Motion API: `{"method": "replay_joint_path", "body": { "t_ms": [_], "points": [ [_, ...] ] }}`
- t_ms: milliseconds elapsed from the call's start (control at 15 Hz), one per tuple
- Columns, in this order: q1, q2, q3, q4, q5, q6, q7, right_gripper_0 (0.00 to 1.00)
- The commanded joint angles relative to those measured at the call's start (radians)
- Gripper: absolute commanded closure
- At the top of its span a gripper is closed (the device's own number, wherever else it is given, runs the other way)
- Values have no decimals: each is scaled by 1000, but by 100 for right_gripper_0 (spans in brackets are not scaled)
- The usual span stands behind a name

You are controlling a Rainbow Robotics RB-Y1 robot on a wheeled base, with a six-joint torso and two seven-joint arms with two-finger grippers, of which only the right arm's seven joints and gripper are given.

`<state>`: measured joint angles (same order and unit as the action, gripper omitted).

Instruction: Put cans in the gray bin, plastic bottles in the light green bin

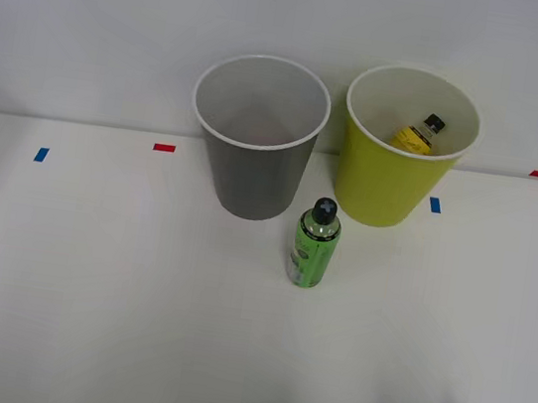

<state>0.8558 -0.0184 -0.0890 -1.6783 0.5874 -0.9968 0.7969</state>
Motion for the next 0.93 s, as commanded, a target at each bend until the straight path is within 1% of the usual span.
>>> {"method": "replay_joint_path", "body": {
  "t_ms": [67,200,933],
  "points": [
    [6,-1,6,12,-6,-3,18,0],
    [16,-1,15,12,-15,-3,18,0],
    [11,-9,14,11,-15,-13,21,0]
  ]
}}
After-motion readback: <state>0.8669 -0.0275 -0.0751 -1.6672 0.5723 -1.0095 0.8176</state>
